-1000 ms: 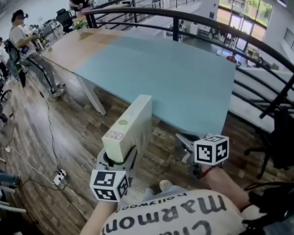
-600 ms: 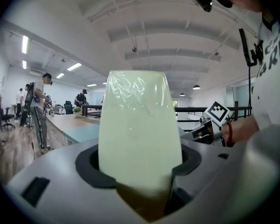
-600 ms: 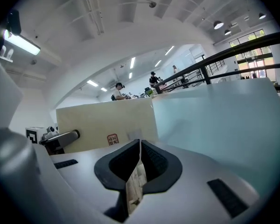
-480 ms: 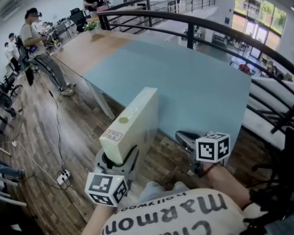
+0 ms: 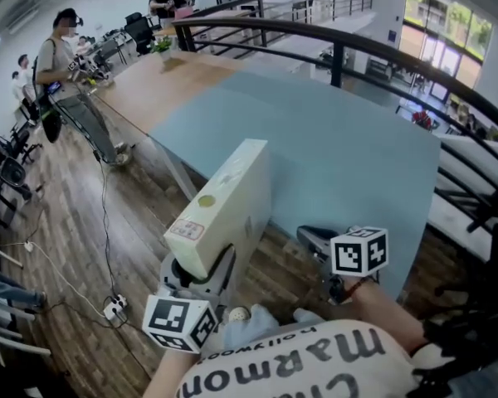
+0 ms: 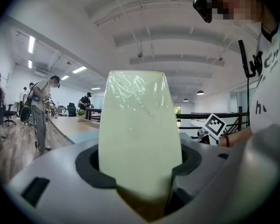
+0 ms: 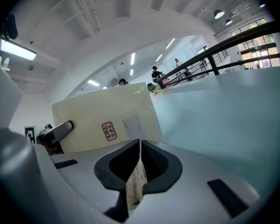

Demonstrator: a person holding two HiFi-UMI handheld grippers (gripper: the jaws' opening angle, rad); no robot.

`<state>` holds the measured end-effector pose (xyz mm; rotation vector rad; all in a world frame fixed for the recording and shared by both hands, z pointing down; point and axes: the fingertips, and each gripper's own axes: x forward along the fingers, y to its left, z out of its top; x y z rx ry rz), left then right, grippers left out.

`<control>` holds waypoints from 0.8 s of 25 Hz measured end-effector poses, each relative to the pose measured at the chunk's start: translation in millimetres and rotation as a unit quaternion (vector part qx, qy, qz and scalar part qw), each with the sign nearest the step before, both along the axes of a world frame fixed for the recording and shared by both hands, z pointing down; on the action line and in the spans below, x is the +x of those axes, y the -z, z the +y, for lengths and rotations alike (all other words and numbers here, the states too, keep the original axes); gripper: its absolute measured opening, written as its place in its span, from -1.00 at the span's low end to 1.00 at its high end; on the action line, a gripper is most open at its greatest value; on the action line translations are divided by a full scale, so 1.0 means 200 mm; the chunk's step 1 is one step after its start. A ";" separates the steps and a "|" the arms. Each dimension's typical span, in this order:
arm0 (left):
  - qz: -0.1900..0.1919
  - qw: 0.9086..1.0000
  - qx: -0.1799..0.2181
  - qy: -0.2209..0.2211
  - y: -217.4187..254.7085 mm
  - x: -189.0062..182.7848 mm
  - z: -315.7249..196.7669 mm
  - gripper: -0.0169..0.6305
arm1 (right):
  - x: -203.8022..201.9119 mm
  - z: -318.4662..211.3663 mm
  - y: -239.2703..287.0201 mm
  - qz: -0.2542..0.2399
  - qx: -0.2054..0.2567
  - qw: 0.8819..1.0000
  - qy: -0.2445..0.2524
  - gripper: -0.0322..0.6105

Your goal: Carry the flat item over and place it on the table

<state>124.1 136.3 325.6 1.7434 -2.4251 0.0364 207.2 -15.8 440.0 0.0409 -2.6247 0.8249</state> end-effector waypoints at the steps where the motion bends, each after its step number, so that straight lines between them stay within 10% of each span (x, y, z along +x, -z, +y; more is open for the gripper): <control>1: 0.000 1.000 0.000 -0.006 0.00 -0.03 -0.01 -0.04 | -0.03 0.00 0.00 0.002 0.001 1.000 -0.003 -0.78; 20: 0.007 0.997 0.008 -0.081 0.07 -0.87 0.03 -0.04 | -0.81 0.14 0.14 0.008 0.026 0.998 -0.055 -0.78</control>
